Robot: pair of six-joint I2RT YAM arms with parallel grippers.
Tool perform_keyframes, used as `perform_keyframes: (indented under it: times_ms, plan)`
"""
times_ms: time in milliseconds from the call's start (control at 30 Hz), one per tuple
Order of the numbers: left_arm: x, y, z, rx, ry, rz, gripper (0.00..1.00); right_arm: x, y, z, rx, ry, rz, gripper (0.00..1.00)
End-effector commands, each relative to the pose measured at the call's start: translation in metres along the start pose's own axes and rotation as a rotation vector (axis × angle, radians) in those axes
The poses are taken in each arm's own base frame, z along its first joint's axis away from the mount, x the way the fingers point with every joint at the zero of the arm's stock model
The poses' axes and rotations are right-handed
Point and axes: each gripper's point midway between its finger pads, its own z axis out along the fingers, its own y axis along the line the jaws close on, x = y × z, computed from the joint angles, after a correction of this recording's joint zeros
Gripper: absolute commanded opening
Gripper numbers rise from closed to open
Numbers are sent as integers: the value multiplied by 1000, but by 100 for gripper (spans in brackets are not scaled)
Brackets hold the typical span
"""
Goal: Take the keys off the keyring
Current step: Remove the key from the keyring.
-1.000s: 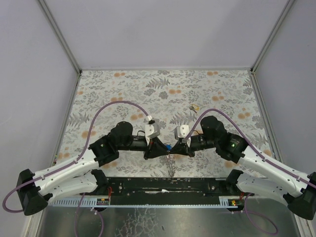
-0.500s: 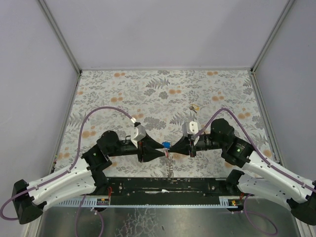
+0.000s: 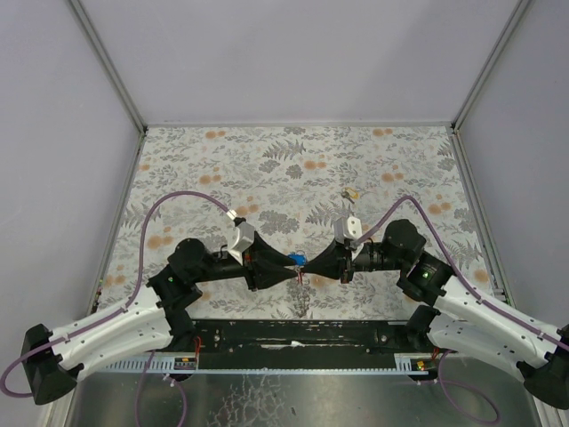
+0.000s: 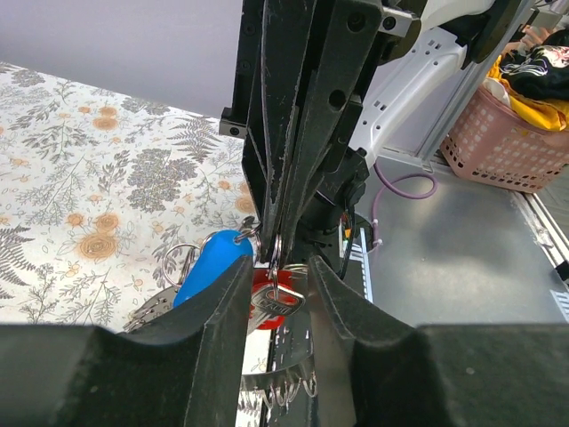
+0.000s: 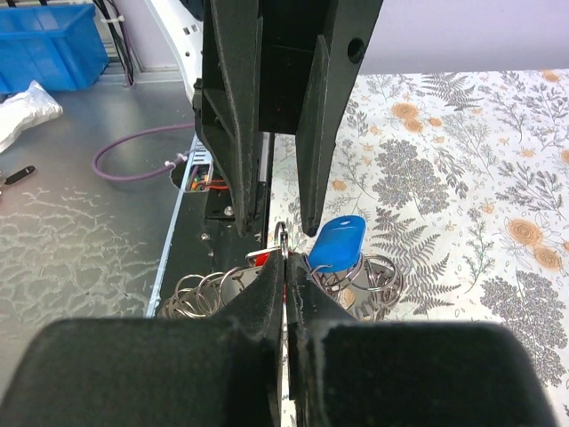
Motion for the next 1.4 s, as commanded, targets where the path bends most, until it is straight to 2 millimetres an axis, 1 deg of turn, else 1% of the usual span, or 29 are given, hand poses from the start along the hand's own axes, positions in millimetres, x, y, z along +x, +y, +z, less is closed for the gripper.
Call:
perform_keyframes:
  times_ms: [0,200,333,500,633,767,900,1000,1100,1367]
  plan:
    - [-13,-2,2,13,-55,22,30,-39,1,-2,1,-135,-69,0]
    - [-11,0,3,14,-40,18,26,-40,-2,-2,16,-156,-61,0]
    - [-9,1,4,11,-35,15,21,-40,-2,-2,15,-158,-62,0]
    - [-9,1,6,13,-25,16,10,-37,-2,-2,17,-154,-61,0]
    - [-7,1,7,17,-10,11,6,-34,-3,-2,19,-146,-63,0]
    - [-9,0,8,27,-10,18,0,-29,-4,-1,22,-126,-64,0]
    - [-6,-2,11,49,14,14,0,-29,-6,0,25,-121,-71,0]
    - [-5,-1,12,48,27,17,0,-27,-5,0,16,-102,-84,10]
    - [-3,3,10,20,30,22,0,-19,-2,-1,-13,-45,-99,15]
    - [8,5,11,23,118,19,0,-6,1,-2,-70,76,-141,19]
